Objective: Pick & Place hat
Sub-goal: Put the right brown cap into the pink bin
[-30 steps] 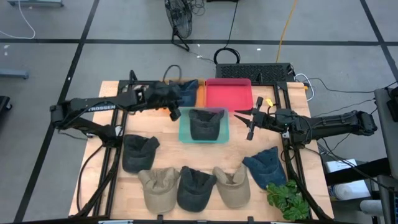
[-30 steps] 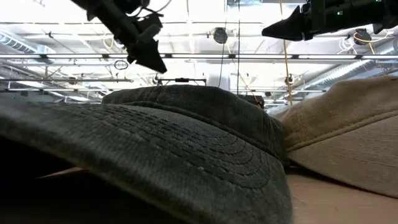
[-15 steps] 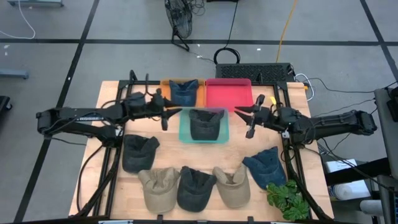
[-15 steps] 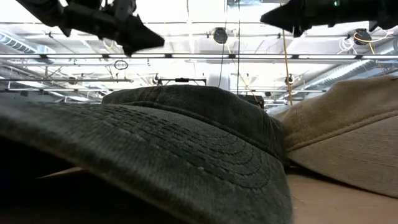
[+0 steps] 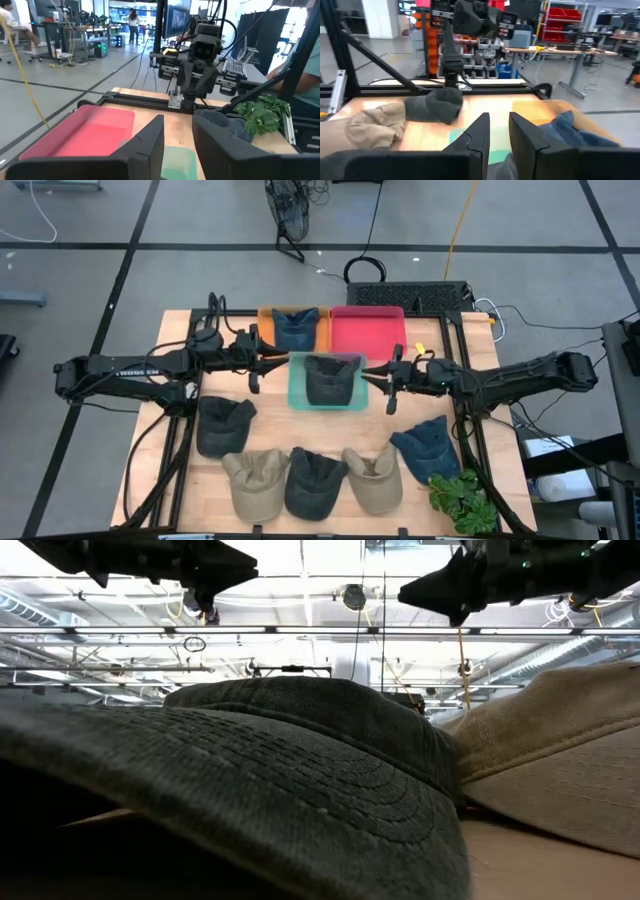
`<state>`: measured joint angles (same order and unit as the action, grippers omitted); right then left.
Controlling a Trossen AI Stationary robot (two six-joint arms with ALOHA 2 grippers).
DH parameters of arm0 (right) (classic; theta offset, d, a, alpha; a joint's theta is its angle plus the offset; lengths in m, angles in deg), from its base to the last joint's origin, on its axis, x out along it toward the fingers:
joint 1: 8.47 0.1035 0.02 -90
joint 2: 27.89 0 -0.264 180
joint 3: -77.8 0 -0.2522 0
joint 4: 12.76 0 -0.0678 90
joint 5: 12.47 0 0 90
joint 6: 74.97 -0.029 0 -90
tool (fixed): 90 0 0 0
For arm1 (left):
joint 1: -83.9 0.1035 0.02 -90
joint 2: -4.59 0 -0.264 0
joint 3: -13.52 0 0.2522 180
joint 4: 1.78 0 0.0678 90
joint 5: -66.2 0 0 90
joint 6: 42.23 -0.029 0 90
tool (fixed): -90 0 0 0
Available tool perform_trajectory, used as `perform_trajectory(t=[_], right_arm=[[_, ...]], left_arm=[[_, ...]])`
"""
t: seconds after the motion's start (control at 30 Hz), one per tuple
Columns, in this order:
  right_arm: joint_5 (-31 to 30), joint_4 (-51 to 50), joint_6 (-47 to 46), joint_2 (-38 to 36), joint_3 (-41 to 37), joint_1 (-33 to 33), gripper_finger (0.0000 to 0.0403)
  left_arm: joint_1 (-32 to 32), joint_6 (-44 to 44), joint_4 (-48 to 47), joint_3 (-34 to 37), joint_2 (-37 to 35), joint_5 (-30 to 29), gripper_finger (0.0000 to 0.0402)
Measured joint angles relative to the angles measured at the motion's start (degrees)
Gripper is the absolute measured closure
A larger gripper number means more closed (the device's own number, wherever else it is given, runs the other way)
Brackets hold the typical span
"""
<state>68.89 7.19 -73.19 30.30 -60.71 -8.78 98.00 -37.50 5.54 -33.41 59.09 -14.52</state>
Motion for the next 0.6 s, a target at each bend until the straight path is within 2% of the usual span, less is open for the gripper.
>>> perform_trajectory(t=[0.13,0.27,0.43,0.6], right_arm=[[1.9,4.3,0.2,1.4,0.2,-0.1,0.0353],[4.5,3.9,-1.1,2.5,2.6,0.2,0.0353],[4.4,3.2,-1.1,7.1,7.6,4.0,0.0353],[4.3,-4.4,-1.6,13.7,13.7,8.3,0.0353]], left_arm=[[0.0,0.3,0.2,0.0,-0.1,-0.3,0.0291],[0.0,1.0,0.2,0.0,-0.1,-0.3,0.0291],[0.0,2.6,0.1,0.0,-0.1,-0.2,0.0291],[0.0,7.8,-2.0,0.0,-0.4,6.3,0.0291]])
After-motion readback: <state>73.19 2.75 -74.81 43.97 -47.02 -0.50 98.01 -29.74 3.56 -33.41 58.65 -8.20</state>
